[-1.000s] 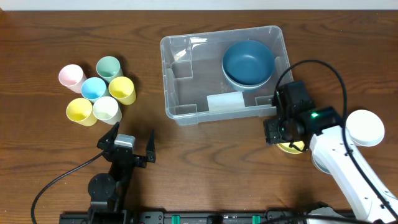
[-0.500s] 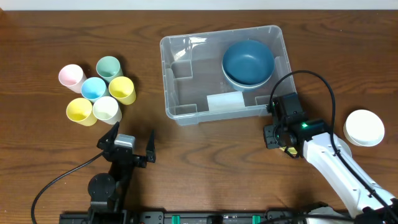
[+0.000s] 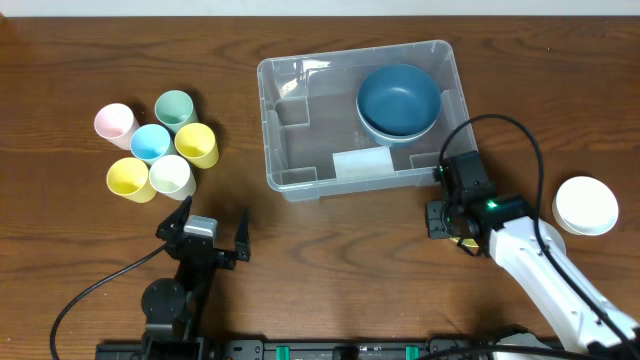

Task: Pack container
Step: 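Move the right gripper down to the yellow bowl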

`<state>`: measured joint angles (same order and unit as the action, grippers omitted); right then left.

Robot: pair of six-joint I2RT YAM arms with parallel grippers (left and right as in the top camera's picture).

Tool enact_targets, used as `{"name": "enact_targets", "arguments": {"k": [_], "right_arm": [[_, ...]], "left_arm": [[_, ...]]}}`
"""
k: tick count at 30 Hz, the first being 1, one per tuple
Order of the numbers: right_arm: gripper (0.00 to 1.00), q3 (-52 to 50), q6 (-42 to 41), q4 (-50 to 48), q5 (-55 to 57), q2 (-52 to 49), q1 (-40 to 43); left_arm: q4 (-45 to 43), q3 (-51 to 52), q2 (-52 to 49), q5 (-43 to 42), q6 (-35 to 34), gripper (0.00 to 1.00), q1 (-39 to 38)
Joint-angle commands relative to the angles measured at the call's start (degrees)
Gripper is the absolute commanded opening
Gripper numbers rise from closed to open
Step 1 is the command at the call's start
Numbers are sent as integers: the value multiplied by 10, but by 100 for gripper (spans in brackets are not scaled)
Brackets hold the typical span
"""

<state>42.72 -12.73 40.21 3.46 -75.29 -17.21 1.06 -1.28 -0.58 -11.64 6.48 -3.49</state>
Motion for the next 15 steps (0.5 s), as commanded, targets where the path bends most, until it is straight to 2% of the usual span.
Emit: {"name": "enact_targets", "arguments": {"k": [1,5,9,15], "right_arm": [[36,11,-35,7,9,62,-3],[42,51,-39,49,21,129,15],[42,71,-66,101,59,173,62],[40,70,-98,157,42,165,151]], "left_arm": [[19,10,3,-8,10,98,-1],[19,10,3,-8,10,98,-1],[19,10,3,-8,10,98,-1],[19,10,3,-8,10,98,-1]]}}
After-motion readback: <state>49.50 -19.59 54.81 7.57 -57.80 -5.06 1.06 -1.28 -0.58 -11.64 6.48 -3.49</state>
